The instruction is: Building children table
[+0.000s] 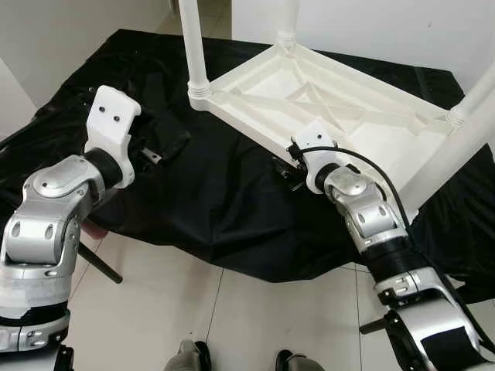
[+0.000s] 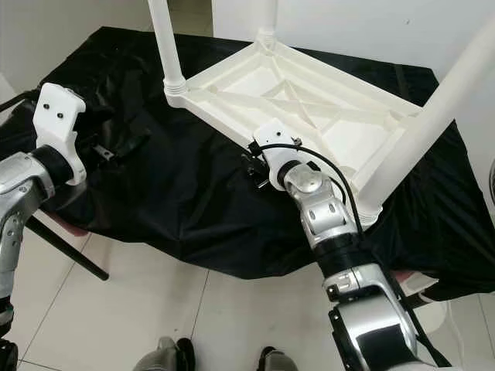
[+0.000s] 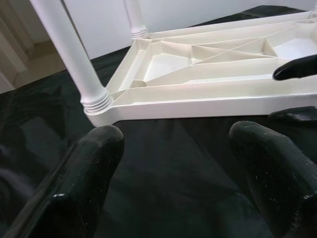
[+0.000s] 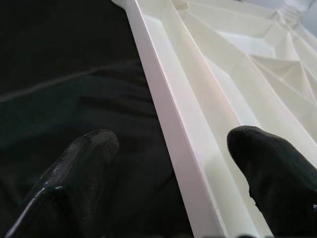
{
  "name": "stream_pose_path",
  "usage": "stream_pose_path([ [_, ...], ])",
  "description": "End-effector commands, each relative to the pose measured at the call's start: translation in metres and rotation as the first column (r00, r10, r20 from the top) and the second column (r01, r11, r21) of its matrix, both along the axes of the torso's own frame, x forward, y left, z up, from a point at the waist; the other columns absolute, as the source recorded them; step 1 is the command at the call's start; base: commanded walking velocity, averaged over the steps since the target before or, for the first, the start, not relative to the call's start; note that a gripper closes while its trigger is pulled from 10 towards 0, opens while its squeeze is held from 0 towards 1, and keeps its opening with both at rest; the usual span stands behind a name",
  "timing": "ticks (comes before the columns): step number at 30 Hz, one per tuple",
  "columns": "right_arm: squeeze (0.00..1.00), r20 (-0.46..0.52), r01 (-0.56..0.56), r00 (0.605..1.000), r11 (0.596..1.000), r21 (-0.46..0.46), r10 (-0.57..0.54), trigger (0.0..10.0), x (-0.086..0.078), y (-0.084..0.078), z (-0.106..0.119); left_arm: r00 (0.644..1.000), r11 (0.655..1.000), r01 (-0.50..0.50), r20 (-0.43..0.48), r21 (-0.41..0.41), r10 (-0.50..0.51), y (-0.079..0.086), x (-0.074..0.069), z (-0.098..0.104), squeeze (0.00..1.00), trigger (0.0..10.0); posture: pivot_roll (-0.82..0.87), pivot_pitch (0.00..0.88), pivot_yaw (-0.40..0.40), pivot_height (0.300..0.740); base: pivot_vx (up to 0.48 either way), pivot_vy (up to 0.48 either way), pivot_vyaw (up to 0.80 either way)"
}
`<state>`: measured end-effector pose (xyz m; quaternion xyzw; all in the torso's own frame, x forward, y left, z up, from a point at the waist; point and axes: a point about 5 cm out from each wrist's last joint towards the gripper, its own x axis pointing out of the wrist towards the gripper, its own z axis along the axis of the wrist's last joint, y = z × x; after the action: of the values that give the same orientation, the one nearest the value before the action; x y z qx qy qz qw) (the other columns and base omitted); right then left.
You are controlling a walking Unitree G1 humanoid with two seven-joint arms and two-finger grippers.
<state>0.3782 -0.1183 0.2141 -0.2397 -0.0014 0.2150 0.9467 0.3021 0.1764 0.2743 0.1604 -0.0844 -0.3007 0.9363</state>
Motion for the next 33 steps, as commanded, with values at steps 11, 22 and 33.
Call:
stream_pose_path([
  [11,0.0,-0.122,0.106,0.986,0.992,-0.072,-0.114,10.0,0.017,-0.017,-0.015,0.998,0.998,0.064,0.014,0.03,-0.064,-0.006,-0.008,0.01,0.0,10.0,-0.05,0.211,0.062,0.74,0.0,0.0,0.0],
  [22,0.0,-0.228,-0.018,0.974,0.995,-0.095,-0.004,3.0,0.021,-0.012,-0.021,0.998,0.997,0.07,0.006,0.034,-0.07,-0.006,-0.013,0.011,0.0,10.0,-0.04,0.212,0.058,0.74,0.0,0.0,0.0],
  [33,0.0,-0.304,-0.152,0.946,0.983,-0.101,0.115,0.0,0.021,-0.008,-0.027,0.997,0.996,0.077,-0.013,0.034,-0.076,-0.008,-0.015,0.008,0.0,10.0,-0.04,0.212,0.056,0.74,0.0,0.0,0.0],
])
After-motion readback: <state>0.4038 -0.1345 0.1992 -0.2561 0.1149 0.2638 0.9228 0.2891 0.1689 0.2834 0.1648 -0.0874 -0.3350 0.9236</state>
